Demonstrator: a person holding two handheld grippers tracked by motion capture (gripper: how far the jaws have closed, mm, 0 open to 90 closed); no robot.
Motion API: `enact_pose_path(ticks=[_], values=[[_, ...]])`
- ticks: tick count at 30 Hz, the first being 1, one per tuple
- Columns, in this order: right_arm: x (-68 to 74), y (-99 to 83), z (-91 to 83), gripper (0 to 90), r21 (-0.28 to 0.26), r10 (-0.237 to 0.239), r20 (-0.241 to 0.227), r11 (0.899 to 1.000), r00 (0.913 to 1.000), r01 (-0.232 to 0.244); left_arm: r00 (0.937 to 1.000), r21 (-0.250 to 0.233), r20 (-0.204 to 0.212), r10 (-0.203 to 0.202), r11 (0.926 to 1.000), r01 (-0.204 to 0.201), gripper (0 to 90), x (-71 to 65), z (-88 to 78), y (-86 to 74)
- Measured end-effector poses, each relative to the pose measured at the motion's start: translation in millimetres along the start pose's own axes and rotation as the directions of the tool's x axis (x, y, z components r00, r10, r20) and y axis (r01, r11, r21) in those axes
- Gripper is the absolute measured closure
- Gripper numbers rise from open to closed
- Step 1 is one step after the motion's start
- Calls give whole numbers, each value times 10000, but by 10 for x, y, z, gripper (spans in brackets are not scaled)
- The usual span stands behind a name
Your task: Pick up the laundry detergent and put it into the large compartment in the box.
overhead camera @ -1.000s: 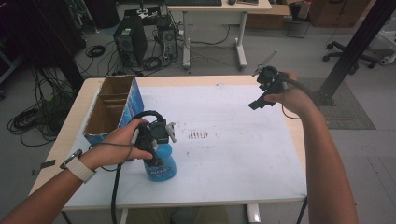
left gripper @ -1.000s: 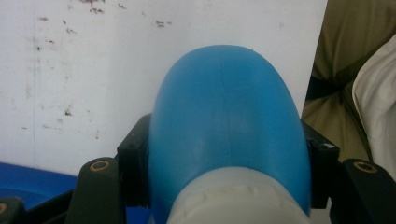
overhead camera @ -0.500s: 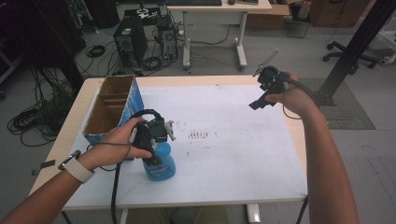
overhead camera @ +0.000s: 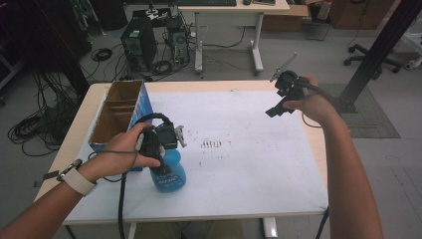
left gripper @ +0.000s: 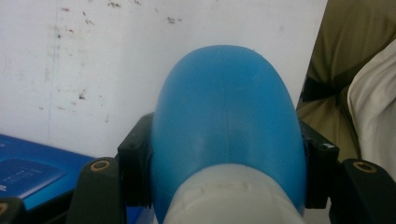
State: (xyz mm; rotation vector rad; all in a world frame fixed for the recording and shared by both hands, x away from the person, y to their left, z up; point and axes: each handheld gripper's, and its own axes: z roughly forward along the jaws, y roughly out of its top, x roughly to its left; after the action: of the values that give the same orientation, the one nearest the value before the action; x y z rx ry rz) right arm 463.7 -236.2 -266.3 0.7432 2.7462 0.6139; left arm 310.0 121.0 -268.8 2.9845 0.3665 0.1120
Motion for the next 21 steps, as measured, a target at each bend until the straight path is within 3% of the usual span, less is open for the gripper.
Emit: enact_pose_path(ticks=[9, 21], values=[[10, -8, -23, 79, -9, -24, 32, 10000, 10000, 24, 9979, 76, -296, -568, 9983, 571, 371, 1, -160, -17], [22, -20, -50, 81, -41, -2, 50, 10000, 10000, 2, 9891, -102, -510, -1378, 9905, 1374, 372, 21, -396, -18]])
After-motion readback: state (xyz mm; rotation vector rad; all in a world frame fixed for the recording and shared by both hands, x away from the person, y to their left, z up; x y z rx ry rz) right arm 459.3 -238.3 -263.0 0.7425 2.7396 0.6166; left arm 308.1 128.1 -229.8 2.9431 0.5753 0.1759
